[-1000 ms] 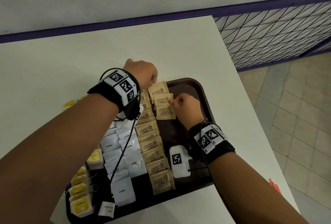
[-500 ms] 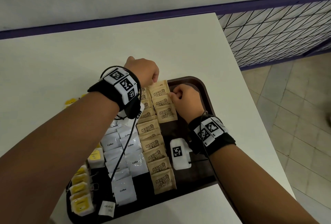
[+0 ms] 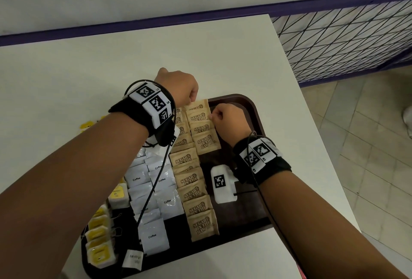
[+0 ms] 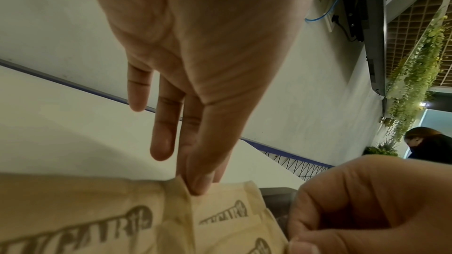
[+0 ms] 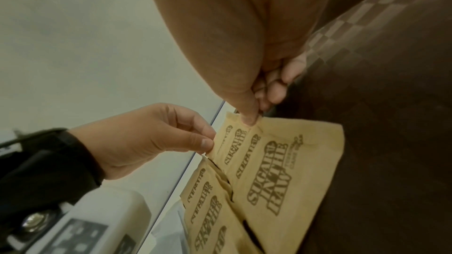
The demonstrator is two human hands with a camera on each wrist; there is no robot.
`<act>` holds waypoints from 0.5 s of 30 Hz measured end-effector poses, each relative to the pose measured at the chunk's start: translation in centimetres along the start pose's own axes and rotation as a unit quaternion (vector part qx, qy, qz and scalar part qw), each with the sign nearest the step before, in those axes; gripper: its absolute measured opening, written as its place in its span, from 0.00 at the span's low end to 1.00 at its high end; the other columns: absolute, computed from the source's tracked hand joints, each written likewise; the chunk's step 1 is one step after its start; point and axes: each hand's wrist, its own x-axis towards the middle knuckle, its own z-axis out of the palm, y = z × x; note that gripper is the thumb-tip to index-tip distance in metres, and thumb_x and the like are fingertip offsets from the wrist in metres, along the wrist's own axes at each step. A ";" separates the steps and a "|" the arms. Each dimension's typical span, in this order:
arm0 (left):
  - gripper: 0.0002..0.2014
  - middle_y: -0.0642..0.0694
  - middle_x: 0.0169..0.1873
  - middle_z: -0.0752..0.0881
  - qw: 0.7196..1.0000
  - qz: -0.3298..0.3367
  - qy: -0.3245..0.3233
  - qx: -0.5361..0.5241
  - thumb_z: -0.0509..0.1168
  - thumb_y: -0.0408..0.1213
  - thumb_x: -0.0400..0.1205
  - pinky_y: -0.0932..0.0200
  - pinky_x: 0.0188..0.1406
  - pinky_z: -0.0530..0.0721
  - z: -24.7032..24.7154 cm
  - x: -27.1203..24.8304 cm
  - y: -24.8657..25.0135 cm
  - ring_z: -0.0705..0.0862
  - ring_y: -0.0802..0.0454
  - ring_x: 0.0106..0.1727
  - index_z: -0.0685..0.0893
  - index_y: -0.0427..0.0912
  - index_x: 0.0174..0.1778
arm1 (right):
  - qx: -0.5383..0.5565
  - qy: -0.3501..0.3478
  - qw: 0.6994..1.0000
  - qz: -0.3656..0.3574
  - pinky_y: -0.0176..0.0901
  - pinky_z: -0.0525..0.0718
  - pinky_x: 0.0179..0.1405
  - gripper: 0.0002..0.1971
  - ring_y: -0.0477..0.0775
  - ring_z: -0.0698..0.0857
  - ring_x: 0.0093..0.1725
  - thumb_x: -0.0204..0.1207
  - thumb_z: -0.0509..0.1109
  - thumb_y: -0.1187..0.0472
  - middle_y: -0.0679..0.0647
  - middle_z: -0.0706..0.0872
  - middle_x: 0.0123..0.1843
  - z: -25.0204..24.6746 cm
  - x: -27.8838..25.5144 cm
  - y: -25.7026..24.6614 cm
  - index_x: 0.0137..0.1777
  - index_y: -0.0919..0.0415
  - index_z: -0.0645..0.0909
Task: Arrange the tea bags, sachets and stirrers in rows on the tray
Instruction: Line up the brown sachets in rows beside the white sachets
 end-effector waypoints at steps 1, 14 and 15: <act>0.06 0.58 0.40 0.86 1.000 0.000 0.000 0.000 0.66 0.35 0.77 0.48 0.61 0.64 0.0 0.0 0.0 0.82 0.53 0.48 0.86 0.52 0.42 | 0.003 0.000 1.000 -0.001 0.37 0.71 0.35 0.09 0.44 0.74 0.31 0.78 0.66 0.59 0.45 0.75 0.30 -0.1 -0.1 0.0 0.37 0.61 0.77; 0.08 0.58 0.40 0.85 1.000 0.003 0.021 0.005 0.63 0.34 0.78 0.49 0.58 0.64 0.1 -0.4 0.3 0.81 0.54 0.46 0.86 0.52 0.42 | 0.037 0.073 0.996 -0.016 0.30 0.70 0.43 0.07 0.50 0.80 0.46 0.78 0.66 0.64 0.57 0.86 0.48 0.3 -2.6 0.7 0.50 0.64 0.85; 0.08 0.58 0.40 0.85 1.000 0.003 0.022 0.006 0.63 0.34 0.78 0.49 0.58 0.64 0.1 -0.4 0.3 0.81 0.54 0.46 0.86 0.52 0.41 | 0.041 0.076 0.996 -0.023 0.30 0.71 0.45 0.08 0.51 0.81 0.48 0.77 0.66 0.65 0.57 0.86 0.49 0.4 -2.5 0.6 0.51 0.63 0.85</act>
